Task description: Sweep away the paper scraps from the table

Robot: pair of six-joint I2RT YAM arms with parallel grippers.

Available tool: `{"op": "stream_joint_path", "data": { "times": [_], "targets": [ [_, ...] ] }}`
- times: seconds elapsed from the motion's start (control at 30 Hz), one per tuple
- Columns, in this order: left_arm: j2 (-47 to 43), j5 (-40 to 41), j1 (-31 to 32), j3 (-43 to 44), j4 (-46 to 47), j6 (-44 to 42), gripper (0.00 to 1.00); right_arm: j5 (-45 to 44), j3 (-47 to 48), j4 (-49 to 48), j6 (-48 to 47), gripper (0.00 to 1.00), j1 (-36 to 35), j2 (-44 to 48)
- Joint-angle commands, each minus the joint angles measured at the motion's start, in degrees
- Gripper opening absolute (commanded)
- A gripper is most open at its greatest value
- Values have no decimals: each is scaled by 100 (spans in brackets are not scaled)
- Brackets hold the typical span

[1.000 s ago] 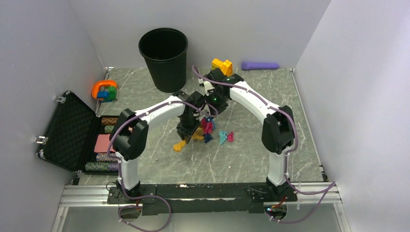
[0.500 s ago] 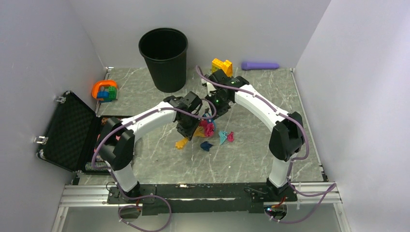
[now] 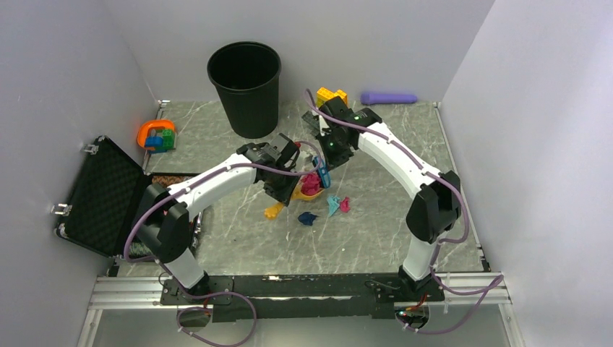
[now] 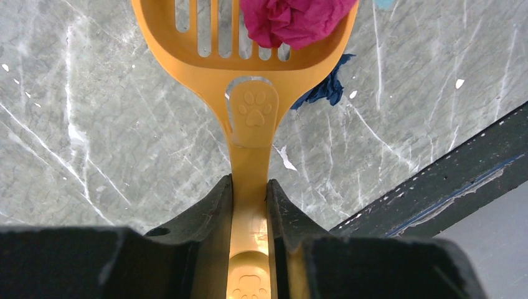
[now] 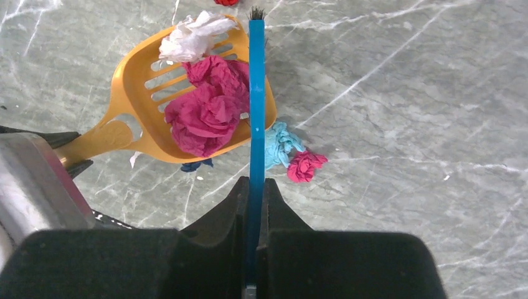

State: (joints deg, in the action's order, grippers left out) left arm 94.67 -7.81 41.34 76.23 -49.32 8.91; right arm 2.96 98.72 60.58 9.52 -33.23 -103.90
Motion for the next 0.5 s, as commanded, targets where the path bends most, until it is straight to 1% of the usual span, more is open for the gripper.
{"op": "stream_joint_path", "data": {
  "times": [0.0,0.13,0.23,0.33,0.47],
  "targets": [
    [-341,-115,16,-100,252,168,0,-396,150,106,156,0,84,508],
    [-396,51,19,-156,255,256,0,-646,31,112,239,0,134,757],
    [-407,169,18,-57,150,327,0,-1135,-126,12,421,0,182,1038],
    [-376,369,11,265,-99,400,0,-1853,-394,-185,826,0,261,1456],
    [-357,656,-5,830,-438,467,0,-2248,-802,-335,1201,0,395,2018]
  ]
}}
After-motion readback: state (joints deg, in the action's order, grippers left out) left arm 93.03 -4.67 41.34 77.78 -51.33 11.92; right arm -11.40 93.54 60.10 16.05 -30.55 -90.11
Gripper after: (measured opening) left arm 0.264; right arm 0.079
